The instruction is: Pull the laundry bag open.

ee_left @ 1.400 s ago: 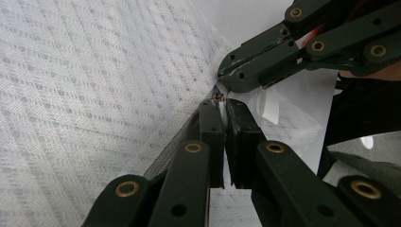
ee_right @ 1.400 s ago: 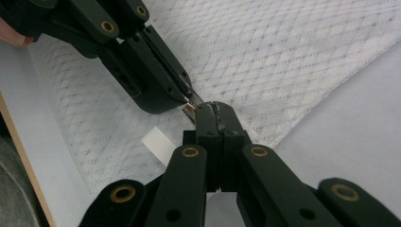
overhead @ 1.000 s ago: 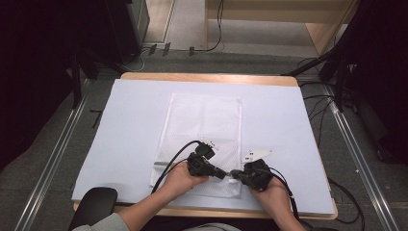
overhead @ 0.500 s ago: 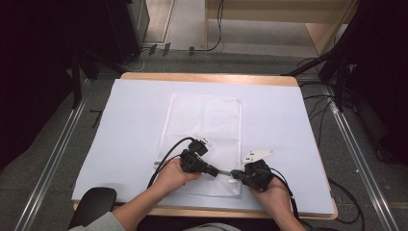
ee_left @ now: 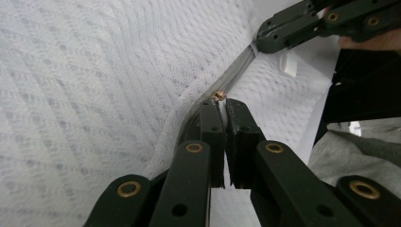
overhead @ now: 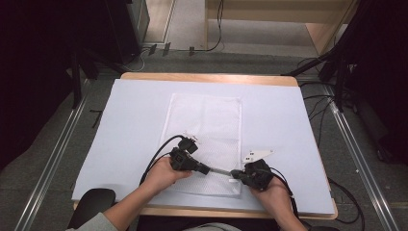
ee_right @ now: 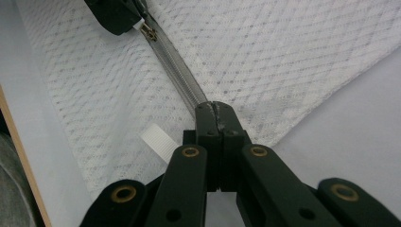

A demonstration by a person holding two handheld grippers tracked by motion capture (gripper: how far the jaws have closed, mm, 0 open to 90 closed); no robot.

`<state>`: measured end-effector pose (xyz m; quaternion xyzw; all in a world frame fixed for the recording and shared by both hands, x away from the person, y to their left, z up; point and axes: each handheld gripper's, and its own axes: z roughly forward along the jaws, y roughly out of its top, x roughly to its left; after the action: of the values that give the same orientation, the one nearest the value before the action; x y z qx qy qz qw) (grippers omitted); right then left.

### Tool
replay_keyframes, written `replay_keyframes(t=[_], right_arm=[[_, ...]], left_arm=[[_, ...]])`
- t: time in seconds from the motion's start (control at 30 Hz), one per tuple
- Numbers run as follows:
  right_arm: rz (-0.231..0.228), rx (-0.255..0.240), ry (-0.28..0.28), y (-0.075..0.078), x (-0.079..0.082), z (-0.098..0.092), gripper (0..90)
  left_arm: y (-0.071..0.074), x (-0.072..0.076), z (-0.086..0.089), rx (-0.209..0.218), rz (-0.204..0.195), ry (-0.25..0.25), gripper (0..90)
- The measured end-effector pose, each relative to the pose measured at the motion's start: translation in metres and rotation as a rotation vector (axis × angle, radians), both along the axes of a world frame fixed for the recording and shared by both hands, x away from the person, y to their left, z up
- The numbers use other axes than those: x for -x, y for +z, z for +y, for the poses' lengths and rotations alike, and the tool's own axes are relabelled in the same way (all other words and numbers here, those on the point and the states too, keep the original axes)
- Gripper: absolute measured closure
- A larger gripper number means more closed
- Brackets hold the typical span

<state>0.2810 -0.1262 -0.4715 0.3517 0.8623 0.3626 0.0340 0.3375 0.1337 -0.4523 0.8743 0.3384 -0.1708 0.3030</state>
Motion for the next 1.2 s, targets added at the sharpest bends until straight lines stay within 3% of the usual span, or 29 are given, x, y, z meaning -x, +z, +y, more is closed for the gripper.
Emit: replay_keyframes(t=[0.3,0.5,0.93,1.2], right_arm=[[-0.008,0.005,0.010,0.000,0.000,0.000,90.0],[-0.005,0.008,0.011,0.000,-0.001,0.000,90.0],[0.005,0.011,0.024,0.001,-0.003,0.000,90.0],[0.009,0.007,0.030,0.001,-0.004,0.000,90.0]], left_arm=[[-0.001,0.002,0.005,-0.011,-0.001,0.017,88.1],[0.003,-0.001,0.019,0.009,0.013,0.047,88.1],[0.008,-0.002,0.044,-0.002,0.015,0.077,88.0],[0.010,-0.003,0.069,-0.011,0.015,0.122,88.0]])
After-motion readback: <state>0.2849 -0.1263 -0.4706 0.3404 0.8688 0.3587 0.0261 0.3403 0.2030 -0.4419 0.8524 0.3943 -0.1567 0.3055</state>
